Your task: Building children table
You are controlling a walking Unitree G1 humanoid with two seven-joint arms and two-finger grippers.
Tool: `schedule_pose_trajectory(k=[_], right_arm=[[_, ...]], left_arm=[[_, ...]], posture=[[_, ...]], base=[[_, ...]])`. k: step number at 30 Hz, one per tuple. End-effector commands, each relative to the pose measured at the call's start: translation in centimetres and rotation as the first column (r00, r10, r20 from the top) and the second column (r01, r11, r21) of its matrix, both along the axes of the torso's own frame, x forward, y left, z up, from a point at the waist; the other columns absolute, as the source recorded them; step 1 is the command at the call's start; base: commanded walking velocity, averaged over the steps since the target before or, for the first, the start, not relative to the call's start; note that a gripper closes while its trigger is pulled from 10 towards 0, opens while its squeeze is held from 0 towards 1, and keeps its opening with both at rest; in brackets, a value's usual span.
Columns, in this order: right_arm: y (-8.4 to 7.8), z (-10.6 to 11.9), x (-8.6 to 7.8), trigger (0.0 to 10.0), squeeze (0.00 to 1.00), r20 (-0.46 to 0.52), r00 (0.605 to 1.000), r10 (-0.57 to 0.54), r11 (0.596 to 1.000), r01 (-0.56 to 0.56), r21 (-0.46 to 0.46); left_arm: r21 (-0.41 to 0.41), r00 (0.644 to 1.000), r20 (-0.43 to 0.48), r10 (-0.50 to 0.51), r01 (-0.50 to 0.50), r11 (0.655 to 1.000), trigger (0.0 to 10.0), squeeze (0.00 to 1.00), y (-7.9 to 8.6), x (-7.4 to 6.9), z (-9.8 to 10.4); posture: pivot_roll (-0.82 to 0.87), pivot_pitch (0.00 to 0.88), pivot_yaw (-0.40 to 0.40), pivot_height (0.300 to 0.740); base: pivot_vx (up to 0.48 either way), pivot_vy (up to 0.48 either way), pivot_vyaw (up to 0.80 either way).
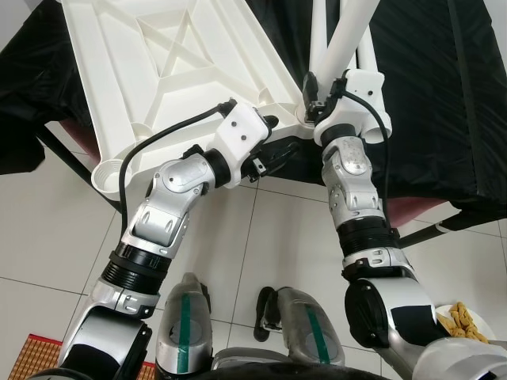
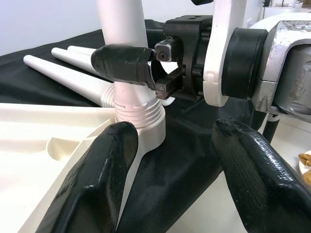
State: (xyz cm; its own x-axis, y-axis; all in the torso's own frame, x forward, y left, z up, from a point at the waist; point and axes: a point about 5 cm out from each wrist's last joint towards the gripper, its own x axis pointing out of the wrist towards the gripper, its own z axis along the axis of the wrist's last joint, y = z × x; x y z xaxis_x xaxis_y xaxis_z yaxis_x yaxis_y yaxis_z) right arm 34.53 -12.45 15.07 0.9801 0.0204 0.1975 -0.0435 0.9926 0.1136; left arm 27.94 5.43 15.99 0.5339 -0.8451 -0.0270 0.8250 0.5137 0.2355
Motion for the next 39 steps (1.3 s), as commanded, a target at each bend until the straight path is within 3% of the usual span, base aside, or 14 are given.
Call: schedule_pose_trajectory(k=[1, 8, 9, 10, 16, 20, 22, 27, 39], right_arm=[[-0.9, -0.3, -0.2, 10.0, 1.0, -0.014, 1.0, -0.026, 1.0, 0.026, 0.014], [-1.4, 0.1, -0.1, 10.0, 1.0, 0.0, 0.999, 0.039, 0.999, -0.039, 0.004], [-1.4, 0.2, 0.1, 10.0, 0.73, 0.004, 0.996, 0.084, 0.996, -0.084, 0.0], [-1.5, 0.3, 0.2, 10.0, 0.0, 0.005, 0.993, 0.12, 0.993, -0.12, -0.01], [-1.4, 0.6, 0.6, 10.0, 0.0, -0.01, 0.952, 0.305, 0.952, -0.305, -0.011], [-2.0, 0.8, 0.8, 10.0, 0.0, -0.033, 0.902, 0.431, 0.897, -0.432, -0.091], [-2.0, 0.8, 0.8, 10.0, 0.0, -0.033, 0.902, 0.431, 0.897, -0.432, -0.091], [-3.5, 0.8, 1.6, 10.0, 0.0, -0.085, 0.868, 0.489, 0.853, -0.496, -0.163], [-4.5, 0.8, 2.3, 10.0, 0.0, -0.128, 0.81, 0.573, 0.797, -0.586, -0.142]], left_arm=[[-0.012, 0.999, 0.01, 0.032, -0.032, 0.999, 10.0, 0.0, 0.1, 0.0, 0.3], [-0.016, 0.999, 0.008, 0.034, -0.034, 0.999, 10.0, 0.0, 0.1, 0.0, 0.3], [-0.016, 0.999, 0.008, 0.035, -0.035, 0.999, 10.0, 0.0, 0.1, 0.0, 0.3], [-0.016, 0.999, 0.008, 0.034, -0.034, 0.999, 10.0, 0.0, 0.1, 0.1, 0.3], [-0.011, 0.999, 0.008, 0.033, -0.033, 0.999, 10.0, 0.0, 0.1, 0.1, 0.3], [-0.011, 0.999, 0.011, 0.034, -0.034, 0.999, 10.0, 0.0, 0.1, 0.2, 0.4], [-0.011, 0.999, 0.011, 0.034, -0.034, 0.999, 10.0, 0.0, 0.1, 0.2, 0.4], [-0.015, 0.999, 0.016, 0.034, -0.034, 0.999, 10.0, 0.0, 0.1, 0.3, 0.5], [-0.021, 0.999, 0.02, 0.033, -0.033, 0.999, 10.0, 0.0, 0.0, 0.4, 0.6]], posture=[[0.05, 0.032, -0.057, 0.74], [0.05, 0.032, -0.06, 0.74], [0.05, 0.031, -0.058, 0.74], [0.05, 0.031, -0.058, 0.74], [0.05, 0.029, -0.057, 0.74], [0.05, 0.027, -0.057, 0.74], [0.05, 0.027, -0.057, 0.74], [0.05, 0.022, -0.06, 0.74], [0.05, 0.015, -0.057, 0.74]], base=[[0.0, 0.0, 0.0], [0.0, 0.0, 0.0], [0.0, 0.0, 0.0], [0.0, 0.0, 0.0], [0.0, 0.0, 0.0], [0.0, 0.0, 0.0], [0.0, 0.0, 0.0], [0.0, 0.0, 0.0], [0.0, 0.0, 0.0]])
